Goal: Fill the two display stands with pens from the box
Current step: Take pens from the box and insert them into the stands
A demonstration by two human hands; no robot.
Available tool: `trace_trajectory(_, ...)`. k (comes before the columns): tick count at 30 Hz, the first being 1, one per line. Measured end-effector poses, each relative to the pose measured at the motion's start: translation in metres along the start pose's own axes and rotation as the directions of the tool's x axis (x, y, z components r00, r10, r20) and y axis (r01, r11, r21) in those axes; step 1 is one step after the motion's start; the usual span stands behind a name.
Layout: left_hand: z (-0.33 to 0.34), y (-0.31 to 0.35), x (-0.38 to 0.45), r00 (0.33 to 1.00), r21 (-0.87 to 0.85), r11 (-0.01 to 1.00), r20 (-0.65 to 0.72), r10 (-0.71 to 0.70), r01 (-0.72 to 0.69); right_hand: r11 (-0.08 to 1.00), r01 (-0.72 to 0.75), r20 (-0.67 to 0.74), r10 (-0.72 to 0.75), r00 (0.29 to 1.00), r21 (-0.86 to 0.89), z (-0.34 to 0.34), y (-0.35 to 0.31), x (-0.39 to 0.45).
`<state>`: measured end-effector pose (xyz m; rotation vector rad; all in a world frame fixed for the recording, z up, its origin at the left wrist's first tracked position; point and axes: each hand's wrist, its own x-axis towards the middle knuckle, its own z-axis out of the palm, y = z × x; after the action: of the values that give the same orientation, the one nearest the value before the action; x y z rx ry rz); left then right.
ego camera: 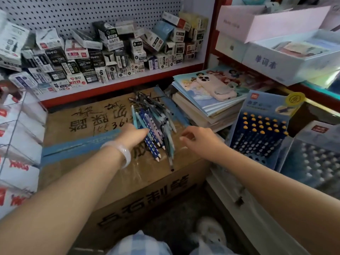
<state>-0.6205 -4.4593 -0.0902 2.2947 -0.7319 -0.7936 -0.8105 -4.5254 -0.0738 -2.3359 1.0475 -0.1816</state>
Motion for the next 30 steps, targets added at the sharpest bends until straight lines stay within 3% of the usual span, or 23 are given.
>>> trace_trajectory(8,0.016,0.018,0.037,0.998,0.297,0.953,-0.005,-0.065,0.064,1.0,-0.009,0.041,0.008,0.999,0.019,0.014,0.028,0.008)
trace_trajectory(15,0.01,0.008,0.044,0.999,0.425,0.905,-0.04,0.009,0.008,0.999,-0.015,0.051,0.013,0.999,0.046,0.01,0.037,0.002)
trace_trajectory(19,0.001,-0.009,0.041,0.993,0.285,0.956,-0.11,-0.039,0.069,0.998,-0.026,0.056,0.022,0.998,0.064,0.004,0.041,-0.007)
trace_trajectory(23,-0.01,-0.028,0.033,0.986,0.042,0.997,-0.157,-0.059,0.067,0.996,-0.055,0.029,0.053,0.998,0.069,-0.002,0.044,-0.018)
trace_trajectory(27,-0.021,-0.043,0.011,0.994,-0.315,0.946,-0.049,-0.1,0.08,0.994,-0.079,0.04,0.076,0.996,0.074,-0.009,0.036,-0.031)
trace_trajectory(30,-0.03,-0.038,-0.01,0.999,-0.396,0.918,0.015,-0.034,0.037,0.995,-0.07,0.03,0.067,0.997,0.078,-0.015,0.024,-0.041)
